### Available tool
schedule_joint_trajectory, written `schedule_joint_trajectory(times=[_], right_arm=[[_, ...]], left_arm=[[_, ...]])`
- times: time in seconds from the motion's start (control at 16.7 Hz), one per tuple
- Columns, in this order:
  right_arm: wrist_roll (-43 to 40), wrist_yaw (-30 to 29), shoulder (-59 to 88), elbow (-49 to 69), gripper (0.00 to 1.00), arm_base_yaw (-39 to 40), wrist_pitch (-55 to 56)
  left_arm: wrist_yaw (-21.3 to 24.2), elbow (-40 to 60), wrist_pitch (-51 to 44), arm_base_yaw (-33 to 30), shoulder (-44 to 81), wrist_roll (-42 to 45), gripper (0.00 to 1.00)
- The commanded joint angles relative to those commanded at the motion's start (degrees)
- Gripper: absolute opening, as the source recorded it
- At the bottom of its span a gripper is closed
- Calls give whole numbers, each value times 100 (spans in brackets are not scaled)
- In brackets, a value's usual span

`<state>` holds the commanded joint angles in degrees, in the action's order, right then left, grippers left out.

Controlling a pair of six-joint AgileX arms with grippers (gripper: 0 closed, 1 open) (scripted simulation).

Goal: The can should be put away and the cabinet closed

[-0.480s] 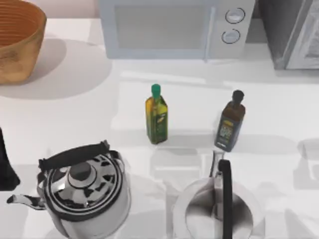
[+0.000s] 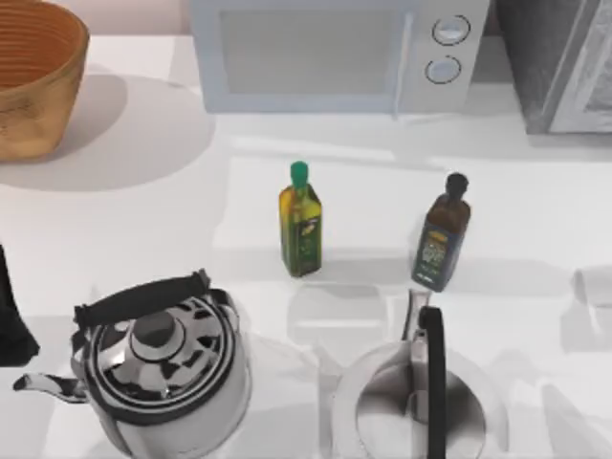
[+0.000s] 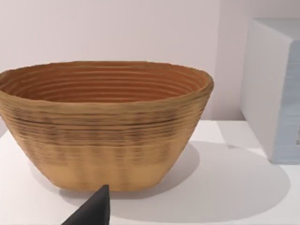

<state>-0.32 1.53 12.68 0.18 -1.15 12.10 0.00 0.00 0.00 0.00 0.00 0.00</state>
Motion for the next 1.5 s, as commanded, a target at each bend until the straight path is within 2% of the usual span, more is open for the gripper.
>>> schedule_joint_trajectory(times=[0.24, 0.72, 0.96, 1.2, 1.5], right_arm=[[-37, 184, 1989, 24, 100, -164, 1729], [-122, 533, 6906, 73, 100, -600, 5703], [-152, 643, 8843, 87, 100, -799, 7293], [-164, 699, 9873, 92, 100, -924, 8153], [-165, 707, 10026, 93, 100, -944, 8277]], left_arm=[[0, 0, 0, 0, 0, 0, 100], [0, 0, 0, 0, 0, 0, 100], [0, 0, 0, 0, 0, 0, 100], [0, 0, 0, 0, 0, 0, 100], [0, 0, 0, 0, 0, 0, 100]])
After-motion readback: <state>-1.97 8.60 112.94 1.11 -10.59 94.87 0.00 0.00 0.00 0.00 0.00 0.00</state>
